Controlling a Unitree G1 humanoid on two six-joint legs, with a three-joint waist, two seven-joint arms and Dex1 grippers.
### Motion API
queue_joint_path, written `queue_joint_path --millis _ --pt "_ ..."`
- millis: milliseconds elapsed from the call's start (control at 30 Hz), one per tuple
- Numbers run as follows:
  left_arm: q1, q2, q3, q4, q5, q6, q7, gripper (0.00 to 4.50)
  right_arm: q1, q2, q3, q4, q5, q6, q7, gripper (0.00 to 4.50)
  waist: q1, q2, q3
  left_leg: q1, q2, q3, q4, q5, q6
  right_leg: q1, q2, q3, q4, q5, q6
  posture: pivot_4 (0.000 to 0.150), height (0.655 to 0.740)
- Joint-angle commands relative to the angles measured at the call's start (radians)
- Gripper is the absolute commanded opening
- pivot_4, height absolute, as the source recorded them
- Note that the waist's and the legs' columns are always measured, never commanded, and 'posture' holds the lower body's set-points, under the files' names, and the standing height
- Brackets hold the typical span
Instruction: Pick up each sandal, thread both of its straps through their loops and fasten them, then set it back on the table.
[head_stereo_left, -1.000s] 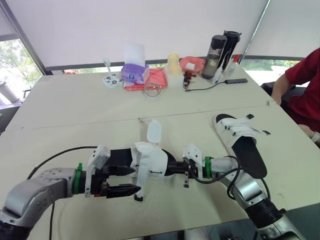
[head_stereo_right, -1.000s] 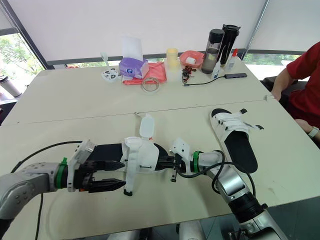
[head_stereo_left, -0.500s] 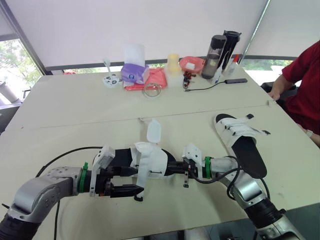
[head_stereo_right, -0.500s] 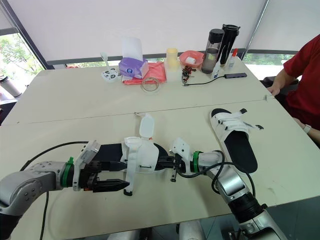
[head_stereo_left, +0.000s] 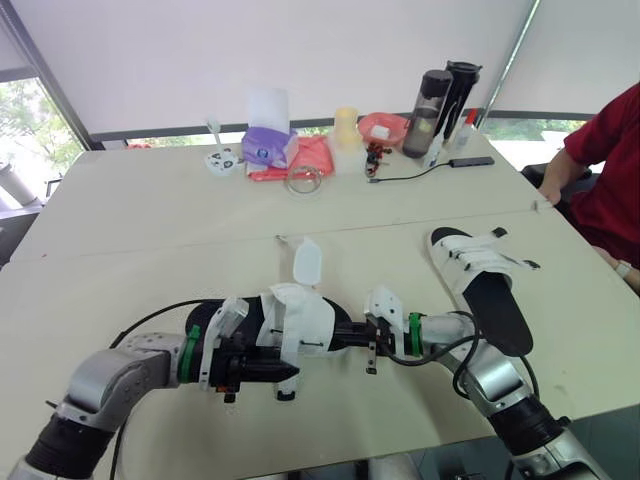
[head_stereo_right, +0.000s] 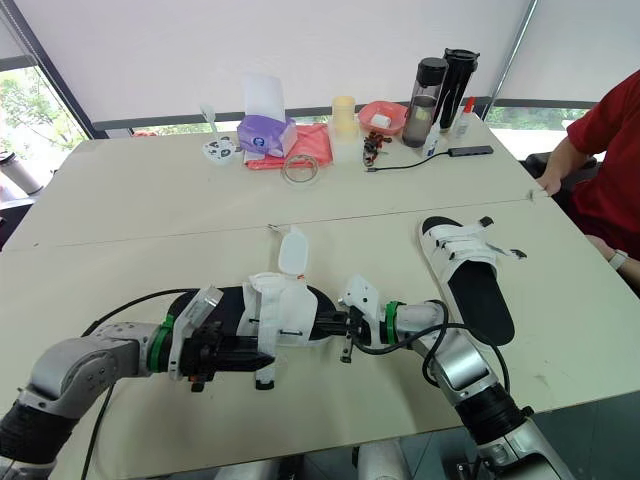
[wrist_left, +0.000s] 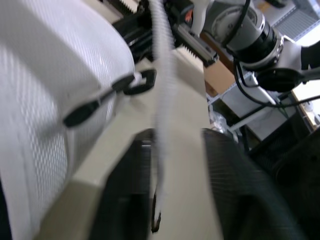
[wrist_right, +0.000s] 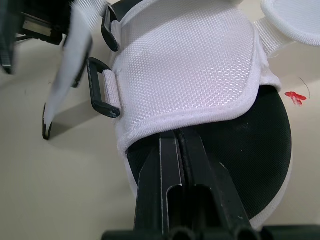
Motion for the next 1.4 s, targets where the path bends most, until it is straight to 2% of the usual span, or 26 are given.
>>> queue_joint_path --millis 33,167,333,500,567,733,1100,1233,1400 --pt "-0.015 -0.007 0.025 -0.006 -0.006 0.009 0.008 0.05 0.014 -0.013 0.008 0.082 -0.074 0.046 -0.048 0.0 0.0 0.0 0.0 0.0 0.0 0.0 0.0 0.0 0.0 0.0 0.0 0.0 0.0 0.0 0.0 0.15 0.74" --pt "-0.025 0.003 0.047 -0.033 -0.029 0.038 0.017 0.05 0.017 -0.015 0.009 0.085 -0.074 0.045 -0.046 0.0 0.0 0.0 0.0 0.0 0.0 0.0 0.0 0.0 0.0 0.0 0.0 0.0 0.0 0.0 0.0 0.15 0.74" --pt "-0.137 0.003 0.149 -0.051 -0.153 0.137 0.058 0.05 0.011 -0.01 0.013 0.097 -0.077 0.043 -0.046 0.0 0.001 -0.001 0.001 0.0 0.0 0.0 0.0 0.0 0.0 0.0 0.0 0.0 0.0 0.0 0.0 0.15 0.74" --pt "-0.21 0.018 0.196 -0.039 -0.215 0.204 0.067 0.05 0.009 -0.006 0.017 0.103 -0.078 0.041 -0.047 0.0 -0.005 -0.001 0.0 0.001 0.0 0.0 0.0 0.0 0.0 0.0 0.0 -0.001 0.0 0.0 0.0 0.15 0.74" --pt "-0.239 0.039 0.2 -0.012 -0.202 0.201 0.047 0.05 0.006 -0.004 0.021 0.106 -0.079 0.04 -0.046 0.0 -0.002 -0.001 0.001 0.001 0.0 0.0 0.0 0.0 0.0 -0.001 0.0 -0.002 0.0 0.0 0.0 0.15 0.74" --pt "-0.322 0.074 0.118 0.16 -0.071 0.119 -0.068 0.05 -0.003 0.005 0.033 0.121 -0.084 0.032 -0.045 0.0 -0.001 -0.001 0.0 0.001 0.0 0.0 0.0 0.0 0.0 -0.001 0.0 -0.003 0.001 0.001 -0.001 0.15 0.74" --pt "-0.527 0.019 -0.009 0.514 0.101 0.044 -0.276 0.05 -0.005 -0.002 0.043 0.122 -0.091 0.029 -0.044 0.0 -0.003 -0.002 0.0 0.001 0.001 0.0 0.0 0.0 0.0 -0.005 0.0 -0.004 0.001 0.003 -0.004 0.15 0.74" --pt "-0.56 0.006 -0.032 0.554 0.134 0.043 -0.337 0.05 0.002 -0.004 0.042 0.116 -0.091 0.032 -0.05 0.0 -0.002 -0.002 0.0 0.0 0.002 0.0 0.0 0.0 0.0 -0.007 0.0 -0.005 0.001 0.004 -0.005 0.15 0.74" --pt "-0.579 -0.006 -0.019 0.556 0.116 0.106 -0.375 0.05 0.009 -0.004 0.039 0.109 -0.092 0.035 -0.057 0.0 -0.001 -0.002 0.0 0.0 0.002 0.0 0.0 0.0 0.0 -0.007 0.0 -0.005 0.001 0.004 -0.004 0.15 0.74"
